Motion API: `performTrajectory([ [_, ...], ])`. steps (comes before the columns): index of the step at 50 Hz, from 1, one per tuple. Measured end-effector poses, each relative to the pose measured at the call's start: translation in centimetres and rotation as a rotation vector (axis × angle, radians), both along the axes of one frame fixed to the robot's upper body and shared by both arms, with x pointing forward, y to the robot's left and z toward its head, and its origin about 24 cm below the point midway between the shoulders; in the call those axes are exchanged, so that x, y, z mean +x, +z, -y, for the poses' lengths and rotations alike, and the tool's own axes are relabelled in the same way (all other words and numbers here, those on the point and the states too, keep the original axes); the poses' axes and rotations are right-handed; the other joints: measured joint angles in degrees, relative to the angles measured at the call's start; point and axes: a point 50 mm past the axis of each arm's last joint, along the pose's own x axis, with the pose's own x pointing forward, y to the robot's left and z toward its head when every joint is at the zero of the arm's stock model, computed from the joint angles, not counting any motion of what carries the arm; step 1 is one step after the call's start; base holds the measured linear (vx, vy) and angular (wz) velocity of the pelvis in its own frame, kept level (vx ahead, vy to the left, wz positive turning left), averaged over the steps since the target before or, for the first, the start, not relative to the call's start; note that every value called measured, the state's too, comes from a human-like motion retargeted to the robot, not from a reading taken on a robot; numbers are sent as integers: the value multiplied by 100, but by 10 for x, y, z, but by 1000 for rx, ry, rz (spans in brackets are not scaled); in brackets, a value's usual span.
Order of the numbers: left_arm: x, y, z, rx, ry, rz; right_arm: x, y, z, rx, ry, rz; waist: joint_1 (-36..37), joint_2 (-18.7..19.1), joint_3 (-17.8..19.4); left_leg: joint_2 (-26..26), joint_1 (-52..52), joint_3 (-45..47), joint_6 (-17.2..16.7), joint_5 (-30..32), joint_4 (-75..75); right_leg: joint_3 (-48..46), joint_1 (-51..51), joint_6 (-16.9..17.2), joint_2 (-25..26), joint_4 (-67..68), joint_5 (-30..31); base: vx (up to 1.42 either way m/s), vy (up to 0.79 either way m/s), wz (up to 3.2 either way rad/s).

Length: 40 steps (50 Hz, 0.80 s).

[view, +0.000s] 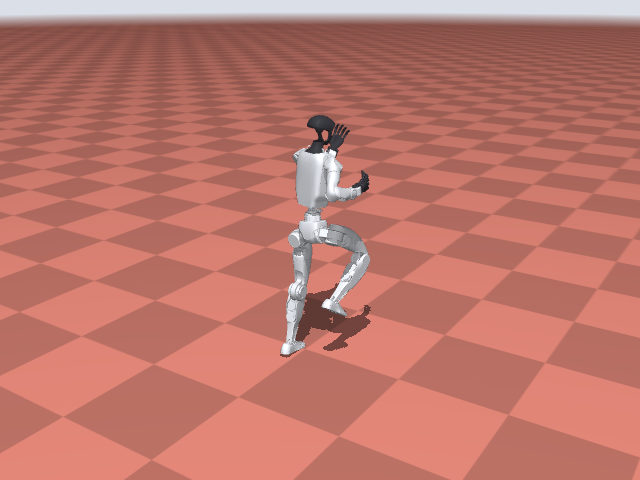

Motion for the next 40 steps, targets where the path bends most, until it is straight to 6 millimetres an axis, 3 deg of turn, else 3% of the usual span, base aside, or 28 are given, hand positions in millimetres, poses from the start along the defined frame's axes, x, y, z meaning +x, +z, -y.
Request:
performTrajectory([
  [2,-13,-16,1,-1,-179,-42,-11,-11,3,-25,-5,-105,26,-16,-156,-16,122,-27,-63,414,175,464,1116,398,422,-1987,871,33,-8,16],
  [3,-19,-24,0,75,-78,-31,-14,-13,6,-30,-17,-111,115,-99,-267,-80,-122,148,-30,258,800,860,1693,469,535,-3194,1290,27,-7,44],
  [5,-38,-48,-6,97,-57,-114,-28,-20,4,-39,-66,-159,140,-640,-234,-516,-459,454,353,-439,2764,1612,3355,975,84,-5811,2342,28,-4,98],
  [7,-31,-60,-18,60,-29,-209,2,-39,9,-177,-102,-134,69,-1150,322,-983,-1333,480,741,-1378,5878,2170,4980,1358,-641,-8362,3215,20,-3,121],
  [8,-30,-72,-24,37,-4,-290,16,-52,1,1,-118,-181,106,-1403,451,-1226,-1924,541,821,-1677,7374,2352,5546,1405,-1032,-9298,3312,12,-3,99],
  [10,-29,-100,-38,24,101,-461,58,-63,-28,237,-145,-168,277,-1702,517,-1524,-3469,665,933,-2110,10088,2160,5986,1240,-1571,-9998,2129,2,-3,70],
  [12,-37,-132,-67,34,279,-646,101,-17,-56,226,-156,89,760,-1742,625,-1380,-4905,754,703,-2332,12047,1983,5926,824,-1679,-9980,630,-3,-2,-36],
  [13,-46,-145,-85,46,360,-730,112,23,-67,359,-85,231,1049,-1758,717,-1208,-5449,764,595,-2412,12670,2099,5758,546,-1639,-9866,234,-7,-6,-112],
  [15,-69,-164,-117,86,455,-891,113,100,-79,460,72,528,1585,-1844,866,-583,-5978,707,666,-2478,13111,2549,5191,65,-1371,-9274,-18,0,-9,-129],
  [17,-87,-178,-123,176,423,-1036,93,134,-81,481,120,704,1892,-2046,732,-206,-5657,752,1036,-2342,12468,2564,5161,239,-1302,-9435,622,25,-6,-29],
  [18,-94,-183,-120,244,383,-1098,82,136,-78,489,113,738,1960,-2159,575,-277,-5334,808,1150,-2176,11888,2431,5409,464,-1378,-9896,1189,38,4,39],
  [20,-108,-193,-116,366,313,-1201,66,130,-69,485,115,735,1964,-2321,222,-618,-4494,834,1065,-1671,10335,2066,5860,1013,-1495,-10617,2354,39,11,37],
  [22,-121,-201,-120,396,329,-1269,58,118,-63,382,97,723,1885,-2193,25,-712,-3259,752,743,-1038,8227,1432,6069,1098,-1392,-10516,2741,30,14,-49],
  [23,-126,-206,-122,386,352,-1293,55,111,-61,291,57,727,1831,-1984,35,-651,-2507,662,543,-702,7002,1079,6155,885,-1228,-10164,2576,22,15,-84],
  [25,-131,-216,-118,390,364,-1303,46,89,-56,226,15,668,1688,-1251,272,-291,-737,290,-33,49,4182,557,6003,244,-578,-8142,1536,14,15,-65],
  [27,-107,-222,-114,340,372,-1248,51,62,-49,120,-101,558,1498,-899,204,-124,19,-181,-73,420,1934,183,4101,437,-345,-3988,372,4,14,1],
  [28,-91,-223,-110,301,363,-1207,52,46,-43,63,-156,494,1353,-665,267,56,384,-355,-151,242,1169,5,3486,332,-230,-2482,-84,-4,17,47],
  [30,-43,-211,-90,197,345,-1049,53,15,-24,-30,-253,356,1018,-412,405,276,706,-455,-12,-1098,571,-211,2202,424,-251,181,-758,-12,18,93],
  [31,-12,-188,-74,133,340,-909,49,1,-12,-48,-298,276,788,-375,470,277,566,-586,255,-1760,626,-215,1561,656,-291,1139,-908,-18,15,145],
  [33,31,-116,-40,27,305,-588,30,-23,16,-86,-381,126,312,-299,525,170,-106,-1074,888,-2597,1161,-190,423,1093,-314,2459,-1088,-16,8,174],
  [34,37,-76,-30,-1,292,-427,15,-29,28,-126,-411,67,141,-244,486,110,-468,-1270,1056,-2660,1488,-168,110,1096,-274,2663,-1196,-4,2,138],
  [35,35,-39,-24,-21,283,-272,-1,-33,39,-178,-431,13,7,-180,423,60,-795,-1413,1137,-2607,1791,-145,-93,995,-216,2714,-1329,9,1,39],
  [37,20,-2,-27,-30,331,-68,-25,-30,46,-307,-395,-40,79,-101,59,97,-650,-1110,879,-1808,1211,-45,-209,713,-171,2112,-986,23,1,-75],
  [40,1,4,-40,-73,385,26,-33,-18,37,-389,-246,-62,54,83,-468,211,121,-683,256,56,-253,-194,750,218,-97,87,-364,32,-3,-73],
])
